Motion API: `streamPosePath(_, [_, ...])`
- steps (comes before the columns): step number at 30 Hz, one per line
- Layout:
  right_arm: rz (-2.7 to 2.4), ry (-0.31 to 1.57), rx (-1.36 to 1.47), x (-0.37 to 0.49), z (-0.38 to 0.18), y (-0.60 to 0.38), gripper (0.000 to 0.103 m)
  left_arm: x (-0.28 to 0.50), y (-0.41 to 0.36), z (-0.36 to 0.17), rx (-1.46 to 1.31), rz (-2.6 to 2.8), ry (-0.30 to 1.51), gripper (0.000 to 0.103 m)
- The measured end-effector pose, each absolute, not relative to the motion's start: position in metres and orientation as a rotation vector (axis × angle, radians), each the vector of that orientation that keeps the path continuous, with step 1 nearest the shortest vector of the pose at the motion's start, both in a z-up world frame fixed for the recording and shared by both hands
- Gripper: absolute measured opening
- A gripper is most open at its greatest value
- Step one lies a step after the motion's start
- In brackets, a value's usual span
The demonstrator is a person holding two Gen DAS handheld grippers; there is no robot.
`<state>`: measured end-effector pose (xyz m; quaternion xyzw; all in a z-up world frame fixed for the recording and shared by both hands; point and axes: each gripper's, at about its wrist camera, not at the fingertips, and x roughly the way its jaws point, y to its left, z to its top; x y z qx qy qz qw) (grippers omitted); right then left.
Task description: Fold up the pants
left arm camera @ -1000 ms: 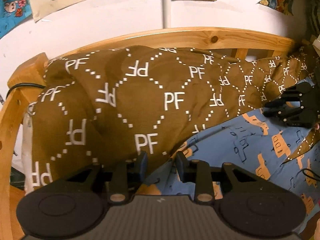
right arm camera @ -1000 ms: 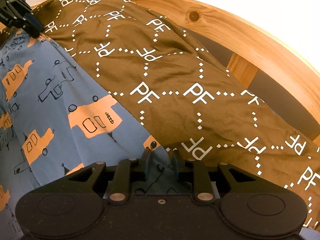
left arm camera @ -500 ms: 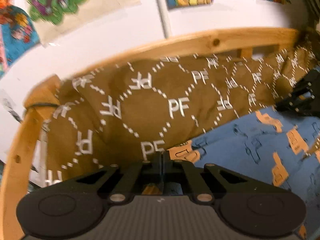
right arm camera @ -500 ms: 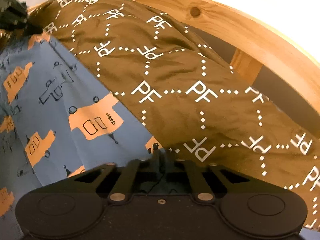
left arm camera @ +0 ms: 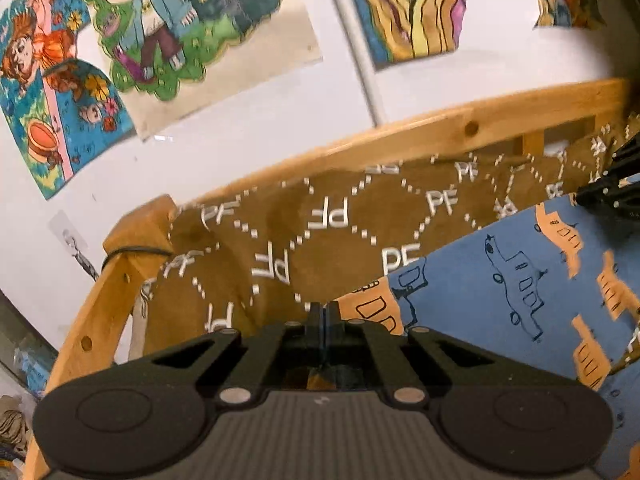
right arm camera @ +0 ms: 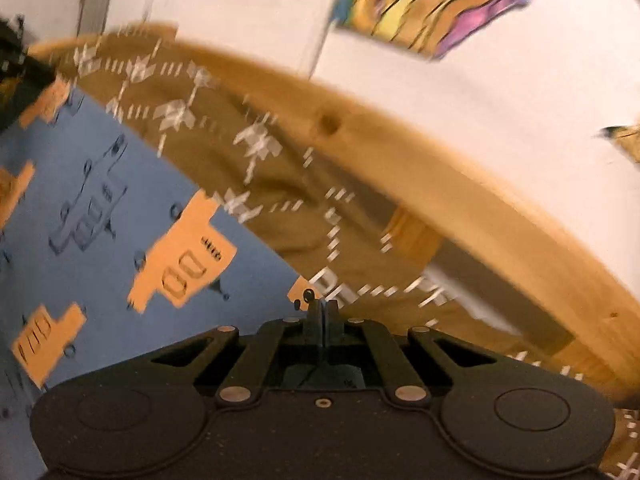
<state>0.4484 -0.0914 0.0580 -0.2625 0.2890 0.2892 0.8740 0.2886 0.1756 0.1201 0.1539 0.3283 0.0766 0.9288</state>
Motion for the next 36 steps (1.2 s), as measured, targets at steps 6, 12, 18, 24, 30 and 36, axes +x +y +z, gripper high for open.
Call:
streamPosePath(6, [0.694,0.609,-0.438,0.452,0.058,-0.102,0.056,0.285,0.181,0.114,0.310,0.136,0.667,0.001])
streamPosePath(12, [0.753,0.685,-0.392,0.474,0.062,-0.101,0.057,0.288,0.180,0.107,0.316,0.140,0.680,0.001])
streamPosePath(18, [0.827,0.751,-0.342,0.476,0.054,-0.104,0.053,0.286,0.181,0.105,0.314,0.142,0.689,0.001])
streamPosePath(24, [0.825,0.792,-0.467,0.472,0.037,-0.086,0.019,0.285,0.178,0.107,0.321,0.143,0.670,0.001])
streamPosePath(30, [0.797,0.708,-0.523,0.449,0.040,-0.083,0.000,0.271,0.173,0.115,0.345,0.133,0.615,0.001])
streamPosePath(36, [0.680,0.514,-0.477,0.402,0.077,-0.107,0.000,0.244,0.173,0.131,0.325,0.090,0.534,0.001])
